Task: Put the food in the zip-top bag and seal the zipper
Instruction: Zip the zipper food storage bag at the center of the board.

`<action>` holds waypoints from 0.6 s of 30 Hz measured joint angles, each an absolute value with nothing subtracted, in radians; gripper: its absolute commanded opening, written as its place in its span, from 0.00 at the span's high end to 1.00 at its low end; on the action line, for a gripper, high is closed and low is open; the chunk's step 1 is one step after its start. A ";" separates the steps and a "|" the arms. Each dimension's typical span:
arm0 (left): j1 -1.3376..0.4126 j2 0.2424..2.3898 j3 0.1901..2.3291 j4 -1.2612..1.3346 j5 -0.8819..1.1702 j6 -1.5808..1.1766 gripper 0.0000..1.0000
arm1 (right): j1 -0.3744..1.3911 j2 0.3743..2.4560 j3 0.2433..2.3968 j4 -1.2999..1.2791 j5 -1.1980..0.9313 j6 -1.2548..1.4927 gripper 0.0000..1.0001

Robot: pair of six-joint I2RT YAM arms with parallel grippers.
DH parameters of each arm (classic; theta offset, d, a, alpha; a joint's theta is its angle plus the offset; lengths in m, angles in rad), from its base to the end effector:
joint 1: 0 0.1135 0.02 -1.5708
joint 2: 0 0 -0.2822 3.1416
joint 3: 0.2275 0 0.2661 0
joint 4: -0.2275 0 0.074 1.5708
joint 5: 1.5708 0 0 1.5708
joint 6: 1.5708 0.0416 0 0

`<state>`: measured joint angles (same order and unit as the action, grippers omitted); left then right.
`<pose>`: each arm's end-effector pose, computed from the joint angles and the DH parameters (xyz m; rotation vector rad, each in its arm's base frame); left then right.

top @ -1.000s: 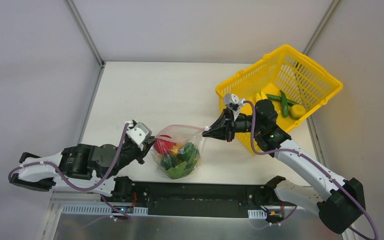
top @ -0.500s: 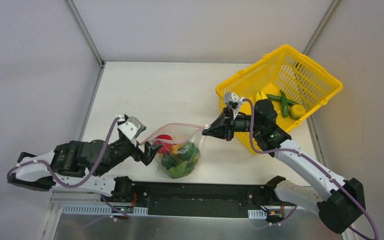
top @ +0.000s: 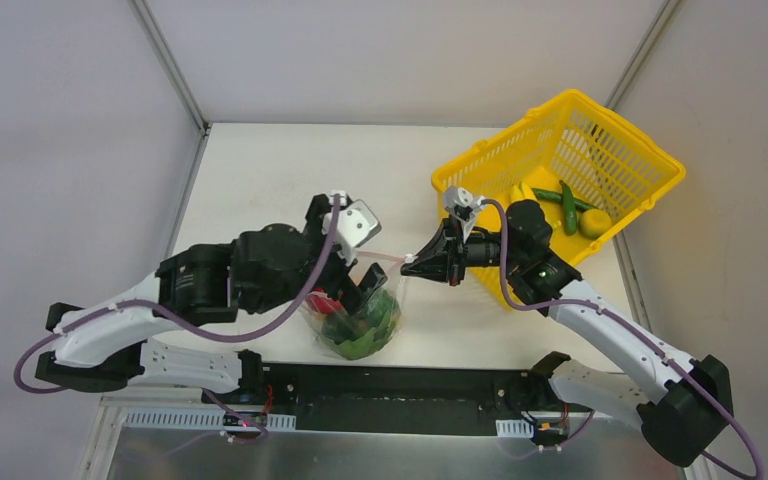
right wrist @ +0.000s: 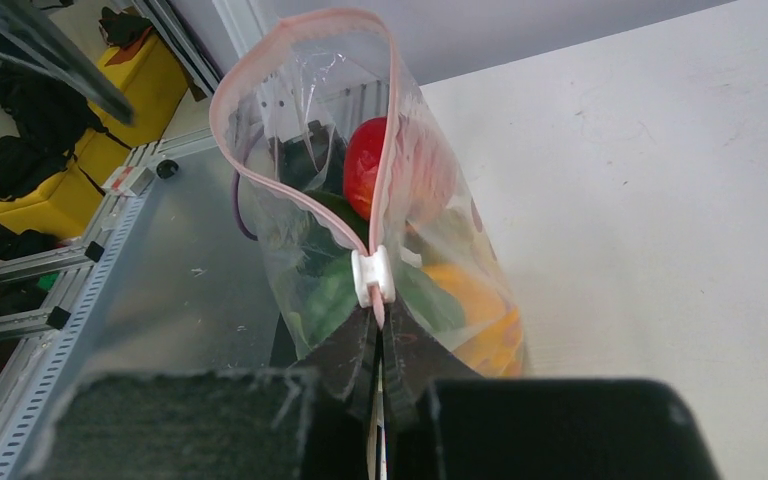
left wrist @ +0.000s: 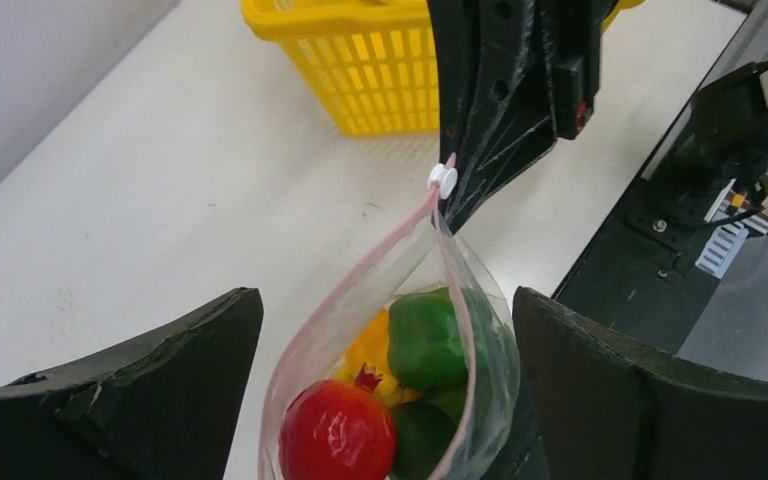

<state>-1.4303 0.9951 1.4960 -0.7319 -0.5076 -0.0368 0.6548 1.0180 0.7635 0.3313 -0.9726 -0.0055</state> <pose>0.0442 -0.1678 0.5021 0.8593 1.5953 -0.5993 0.1654 0.1704 0.3540 -1.2481 1.0989 1.2210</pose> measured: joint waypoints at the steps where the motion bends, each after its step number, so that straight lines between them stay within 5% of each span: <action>1: -1.391 1.017 1.495 -0.736 -0.463 -0.039 0.01 | 0.659 1.015 0.764 0.331 -0.971 -0.002 1.00; 14: -1.293 1.165 1.535 -0.676 -0.104 0.010 0.22 | 0.665 0.956 0.764 0.299 -0.958 0.008 1.00; 18: -1.269 1.221 1.538 -0.669 -0.075 0.027 0.36 | 0.665 0.956 0.764 0.285 -0.958 0.007 1.00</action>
<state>-1.2690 1.2209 1.5383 -0.6689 -0.0753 0.0269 0.6647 0.9558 0.7635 0.2848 -0.9577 0.0071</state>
